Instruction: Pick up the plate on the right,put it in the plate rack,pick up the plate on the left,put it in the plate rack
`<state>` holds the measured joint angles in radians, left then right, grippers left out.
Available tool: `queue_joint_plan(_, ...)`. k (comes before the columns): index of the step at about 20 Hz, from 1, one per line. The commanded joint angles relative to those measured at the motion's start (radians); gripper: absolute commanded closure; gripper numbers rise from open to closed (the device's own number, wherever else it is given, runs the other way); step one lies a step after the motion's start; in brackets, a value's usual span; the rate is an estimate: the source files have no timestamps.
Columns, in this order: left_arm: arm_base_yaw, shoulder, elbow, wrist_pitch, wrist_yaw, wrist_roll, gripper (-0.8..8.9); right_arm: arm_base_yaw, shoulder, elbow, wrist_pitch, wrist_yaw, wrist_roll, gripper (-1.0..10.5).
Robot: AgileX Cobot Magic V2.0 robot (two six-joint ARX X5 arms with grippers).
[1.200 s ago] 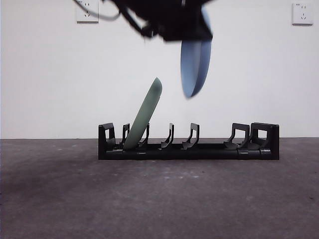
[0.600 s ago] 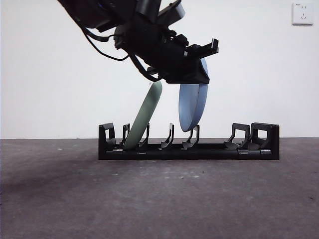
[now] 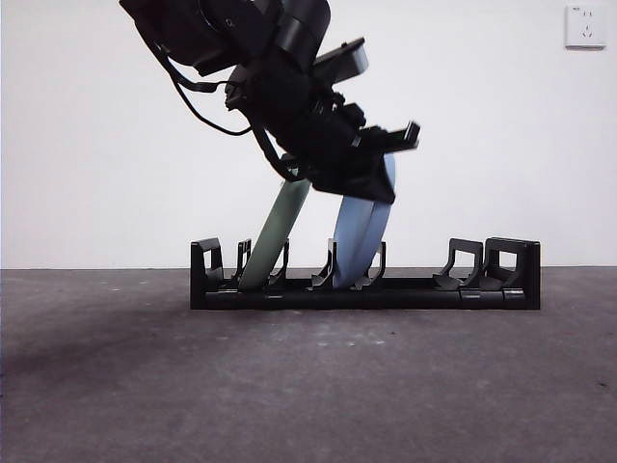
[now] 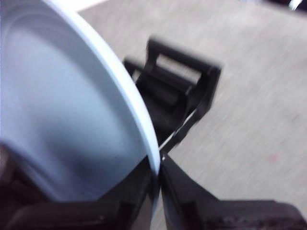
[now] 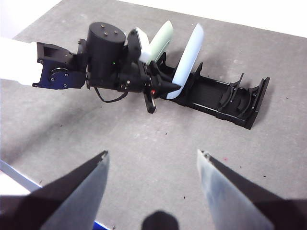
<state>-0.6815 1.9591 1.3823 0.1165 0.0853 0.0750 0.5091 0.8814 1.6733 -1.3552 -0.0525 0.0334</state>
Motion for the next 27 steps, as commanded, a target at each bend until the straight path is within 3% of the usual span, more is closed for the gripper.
queue_joint_plan(1,0.0,0.021,0.002,-0.012,-0.023,0.041,8.22,0.001,-0.002,-0.008,-0.021,-0.003,-0.011,6.3)
queue_joint_plan(7,-0.001,0.021,0.002,-0.021,-0.019,0.034,7.88,0.001,-0.002,-0.008,-0.021,-0.003,-0.011,6.3)
queue_joint_plan(10,-0.001,0.021,0.002,-0.034,0.025,0.018,6.12,0.001,-0.002,-0.008,-0.021,-0.003,-0.011,6.3)
queue_joint_plan(21,-0.039,-0.076,0.002,-0.088,0.027,0.003,6.15,0.001,-0.002,-0.008,-0.021,-0.003,-0.011,6.3)
queue_joint_plan(27,-0.068,-0.277,0.002,-0.28,0.027,0.003,6.15,0.001,0.0,-0.008,-0.021,-0.003,-0.011,6.3)
